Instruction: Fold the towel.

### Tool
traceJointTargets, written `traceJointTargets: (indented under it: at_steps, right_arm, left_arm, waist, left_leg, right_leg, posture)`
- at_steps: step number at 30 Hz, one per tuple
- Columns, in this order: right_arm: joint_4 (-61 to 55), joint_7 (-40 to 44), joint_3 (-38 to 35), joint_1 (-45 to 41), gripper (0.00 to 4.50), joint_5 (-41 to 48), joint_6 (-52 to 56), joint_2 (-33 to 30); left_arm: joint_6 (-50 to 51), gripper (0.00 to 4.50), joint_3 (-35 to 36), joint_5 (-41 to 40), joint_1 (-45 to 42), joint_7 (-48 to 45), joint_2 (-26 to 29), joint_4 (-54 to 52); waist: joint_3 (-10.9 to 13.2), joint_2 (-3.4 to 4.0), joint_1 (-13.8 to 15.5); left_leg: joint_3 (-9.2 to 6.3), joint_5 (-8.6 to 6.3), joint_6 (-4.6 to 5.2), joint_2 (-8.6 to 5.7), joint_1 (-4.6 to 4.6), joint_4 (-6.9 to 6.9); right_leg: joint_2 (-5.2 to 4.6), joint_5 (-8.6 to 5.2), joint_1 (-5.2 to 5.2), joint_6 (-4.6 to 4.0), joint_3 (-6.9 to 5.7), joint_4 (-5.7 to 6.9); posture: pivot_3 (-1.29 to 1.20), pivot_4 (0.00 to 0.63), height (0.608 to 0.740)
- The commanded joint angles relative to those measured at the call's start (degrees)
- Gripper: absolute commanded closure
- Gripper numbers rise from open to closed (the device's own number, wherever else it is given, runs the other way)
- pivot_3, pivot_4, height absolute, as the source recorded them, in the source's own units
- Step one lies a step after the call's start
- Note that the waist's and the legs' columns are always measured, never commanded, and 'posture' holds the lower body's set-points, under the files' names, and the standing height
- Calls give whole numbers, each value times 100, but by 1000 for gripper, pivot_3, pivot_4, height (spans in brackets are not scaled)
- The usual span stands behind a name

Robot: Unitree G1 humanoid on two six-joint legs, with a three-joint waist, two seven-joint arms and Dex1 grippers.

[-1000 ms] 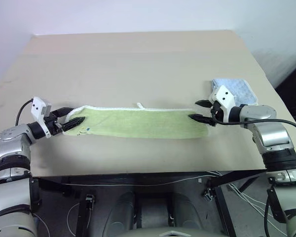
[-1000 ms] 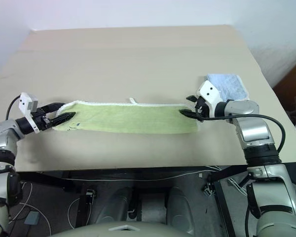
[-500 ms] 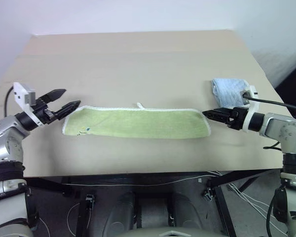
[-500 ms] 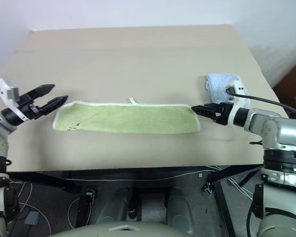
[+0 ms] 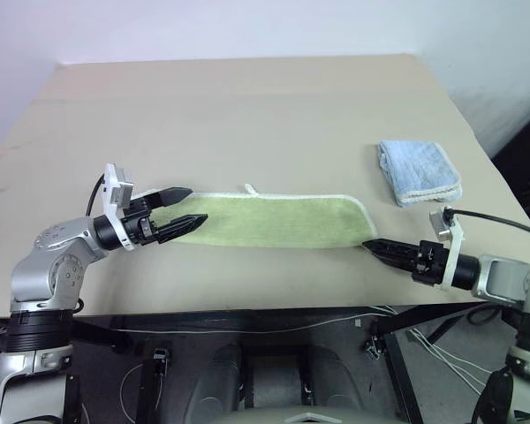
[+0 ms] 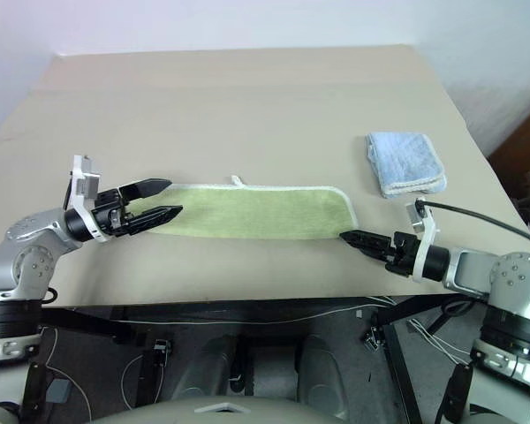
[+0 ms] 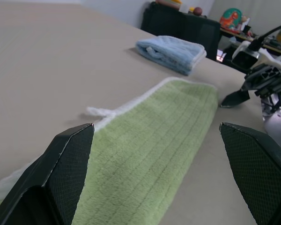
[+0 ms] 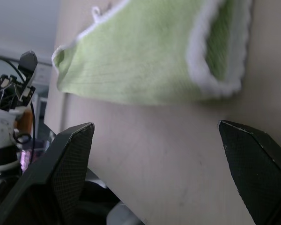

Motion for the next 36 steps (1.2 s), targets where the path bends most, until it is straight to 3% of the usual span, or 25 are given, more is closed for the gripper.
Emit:
traceJointTargets:
  at_steps: [1,7,14,18,28,36]
  right_arm:
    - [34,-638,-413,-145,53,130,36,415]
    - [534,-1809,-1376,-866,53,-81,36,1190]
    - [656,-2297,-1391,-992,53,103,36,1257]
    - [569,-2315,-1118,-800,918,401,36,1167]
    - [569,-2581,-1040,-767,4333,676,36,1186]
    - [419,-2387,-862,-446,4462,1135,36,549]
  left_arm:
    - [-200,0,-58,114,-3,34,-46,-111]
    - [-406,0,-133,268,32,-16,-115,-38]
    - [-556,0,-206,387,83,-2,-125,-57]
    - [-640,0,-255,471,136,43,-160,-96]
    - [-762,0,-320,543,139,53,-217,-5]
    - [-825,0,-446,636,6,0,-308,137]
  waist:
    - [-5,-9,-10]
    - [-8,-13,-13]
    - [-10,-16,3]
    - [-10,-16,5]
    - [-20,-31,-26]
    - [-21,-33,38]
  left_leg:
    - [0,0,0,2,3,0]
    - [34,0,0,27,39,-1]
    - [57,0,4,28,45,-3]
    - [59,0,5,29,47,-9]
    - [71,-7,16,39,45,-28]
    - [76,-10,21,53,20,-25]
  right_leg:
    - [2,0,3,0,0,0]
    - [27,9,16,-15,37,1]
    - [27,8,17,-17,67,-6]
    - [27,8,16,-17,76,-9]
    - [37,10,16,-17,84,-41]
    - [48,33,10,-25,89,-87]
  posture:
    - [0,150,740]
    - [0,150,740]
    - [0,150,740]
    - [0,150,740]
    - [0,150,740]
    - [0,150,740]
